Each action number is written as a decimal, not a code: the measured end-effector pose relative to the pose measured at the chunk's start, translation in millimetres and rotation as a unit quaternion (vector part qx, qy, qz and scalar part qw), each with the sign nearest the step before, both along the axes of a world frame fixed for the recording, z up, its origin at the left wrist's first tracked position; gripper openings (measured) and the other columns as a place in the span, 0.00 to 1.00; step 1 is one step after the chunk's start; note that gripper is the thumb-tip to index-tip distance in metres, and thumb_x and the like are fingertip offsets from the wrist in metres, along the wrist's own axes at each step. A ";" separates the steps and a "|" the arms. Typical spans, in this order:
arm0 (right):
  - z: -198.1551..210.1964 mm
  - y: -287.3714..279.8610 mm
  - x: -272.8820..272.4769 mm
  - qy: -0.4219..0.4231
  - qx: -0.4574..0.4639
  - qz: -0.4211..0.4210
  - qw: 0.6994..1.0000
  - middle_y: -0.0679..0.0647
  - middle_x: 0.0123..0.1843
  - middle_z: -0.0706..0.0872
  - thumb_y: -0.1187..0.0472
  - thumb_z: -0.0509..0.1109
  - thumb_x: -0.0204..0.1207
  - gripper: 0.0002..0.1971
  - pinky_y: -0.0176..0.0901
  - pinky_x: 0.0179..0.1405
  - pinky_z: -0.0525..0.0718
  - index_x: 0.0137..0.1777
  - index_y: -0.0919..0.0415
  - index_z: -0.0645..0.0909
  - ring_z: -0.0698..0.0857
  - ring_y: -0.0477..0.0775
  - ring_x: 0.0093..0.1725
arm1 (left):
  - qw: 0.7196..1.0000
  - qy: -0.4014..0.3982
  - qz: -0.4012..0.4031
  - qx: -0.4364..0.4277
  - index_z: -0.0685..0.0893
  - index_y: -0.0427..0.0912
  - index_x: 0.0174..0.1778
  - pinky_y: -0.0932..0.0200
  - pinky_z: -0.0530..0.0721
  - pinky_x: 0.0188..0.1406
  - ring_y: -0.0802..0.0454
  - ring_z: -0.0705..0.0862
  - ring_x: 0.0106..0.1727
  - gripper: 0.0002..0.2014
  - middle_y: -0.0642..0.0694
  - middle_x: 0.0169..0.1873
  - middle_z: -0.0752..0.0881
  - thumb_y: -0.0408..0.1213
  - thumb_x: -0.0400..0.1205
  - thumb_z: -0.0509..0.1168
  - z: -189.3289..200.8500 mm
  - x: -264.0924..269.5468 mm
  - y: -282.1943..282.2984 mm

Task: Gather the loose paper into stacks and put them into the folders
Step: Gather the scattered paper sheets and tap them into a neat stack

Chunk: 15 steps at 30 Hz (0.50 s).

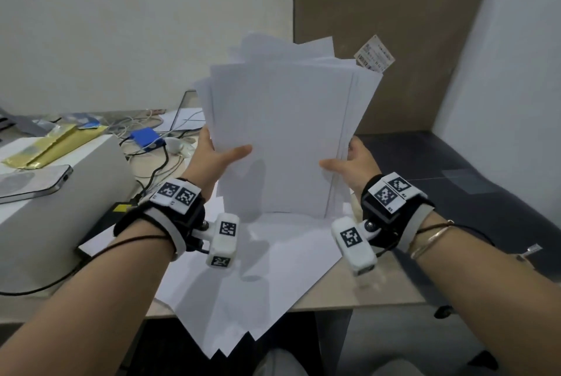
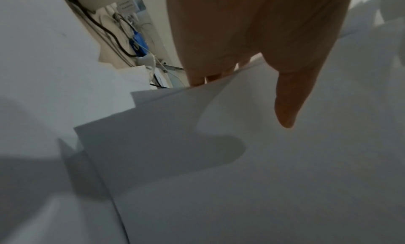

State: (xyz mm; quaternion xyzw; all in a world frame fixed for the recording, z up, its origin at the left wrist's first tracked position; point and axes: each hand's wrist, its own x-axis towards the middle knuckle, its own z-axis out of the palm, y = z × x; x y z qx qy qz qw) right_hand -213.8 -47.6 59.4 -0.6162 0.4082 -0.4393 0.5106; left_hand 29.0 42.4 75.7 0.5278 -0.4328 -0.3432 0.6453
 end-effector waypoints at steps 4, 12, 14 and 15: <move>-1.8 -2.1 0.9 -0.018 0.017 0.005 1.000 0.56 0.56 0.88 0.62 0.80 0.62 0.19 0.60 0.66 0.81 0.53 0.54 0.82 0.87 0.58 0.58 | 0.999 0.003 -0.014 0.031 0.73 0.44 0.73 0.49 0.86 0.56 0.47 0.88 0.59 0.43 0.45 0.60 0.88 0.40 0.60 0.81 -4.7 5.6 0.8; 1.1 -8.5 11.6 -0.066 0.030 0.016 0.997 0.56 0.60 0.86 0.66 0.80 0.64 0.31 0.52 0.64 0.82 0.68 0.62 0.74 0.86 0.56 0.60 | 1.000 -0.001 0.005 0.009 0.77 0.42 0.69 0.54 0.86 0.54 0.50 0.89 0.57 0.33 0.46 0.59 0.89 0.39 0.67 0.78 -0.4 13.5 -10.7; -5.1 -8.9 13.8 -0.036 0.030 0.021 0.999 0.55 0.59 0.87 0.68 0.79 0.65 0.30 0.53 0.64 0.82 0.66 0.60 0.74 0.86 0.55 0.59 | 0.999 -0.015 -0.012 0.044 0.81 0.43 0.65 0.55 0.85 0.53 0.52 0.89 0.55 0.26 0.47 0.56 0.90 0.35 0.70 0.77 -13.2 14.6 -10.7; -7.9 -8.2 15.6 -0.020 0.032 0.028 0.999 0.56 0.58 0.87 0.69 0.79 0.64 0.29 0.55 0.63 0.83 0.66 0.61 0.75 0.86 0.56 0.58 | 0.997 -0.028 -0.022 0.064 0.84 0.45 0.61 0.55 0.84 0.53 0.52 0.90 0.54 0.21 0.48 0.54 0.91 0.34 0.71 0.77 -21.2 13.8 -11.2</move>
